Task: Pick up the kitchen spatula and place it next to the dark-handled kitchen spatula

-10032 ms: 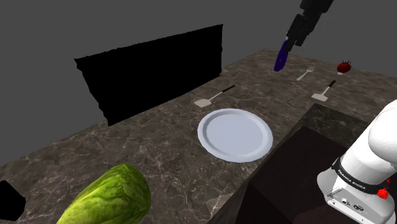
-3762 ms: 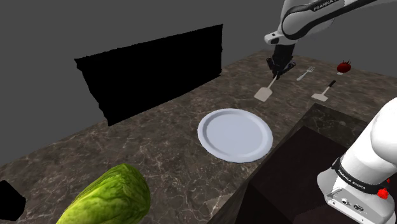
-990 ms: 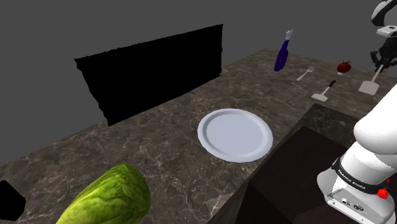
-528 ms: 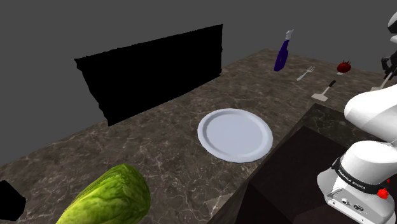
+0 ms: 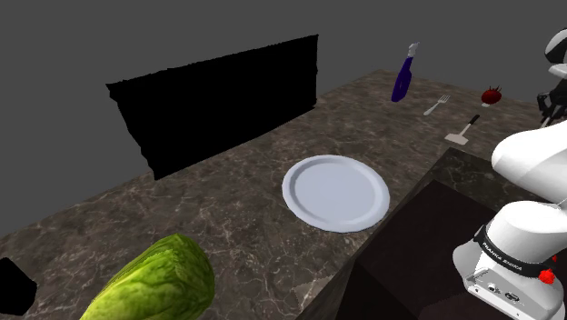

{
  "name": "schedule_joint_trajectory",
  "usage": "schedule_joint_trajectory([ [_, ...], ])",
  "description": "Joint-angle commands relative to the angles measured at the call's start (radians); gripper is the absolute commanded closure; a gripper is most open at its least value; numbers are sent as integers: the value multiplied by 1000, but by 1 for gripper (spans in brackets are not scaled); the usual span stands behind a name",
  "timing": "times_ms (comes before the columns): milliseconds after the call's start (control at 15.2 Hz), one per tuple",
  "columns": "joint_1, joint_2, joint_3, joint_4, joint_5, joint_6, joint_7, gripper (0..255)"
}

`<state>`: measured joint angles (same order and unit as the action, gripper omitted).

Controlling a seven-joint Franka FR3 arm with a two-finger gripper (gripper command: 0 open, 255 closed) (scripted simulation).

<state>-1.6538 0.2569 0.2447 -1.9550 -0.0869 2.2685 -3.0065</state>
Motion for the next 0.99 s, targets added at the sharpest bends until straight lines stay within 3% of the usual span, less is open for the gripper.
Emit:
schedule_joint_trajectory([
  [0, 1, 10, -1, -3, -4, 13, 3, 255],
  [462, 1, 10, -1, -3, -4, 13, 3, 255],
  [528, 1, 10, -1, -3, -4, 13, 3, 0],
  [924, -1, -9, 1, 6, 3, -15, -2, 0],
])
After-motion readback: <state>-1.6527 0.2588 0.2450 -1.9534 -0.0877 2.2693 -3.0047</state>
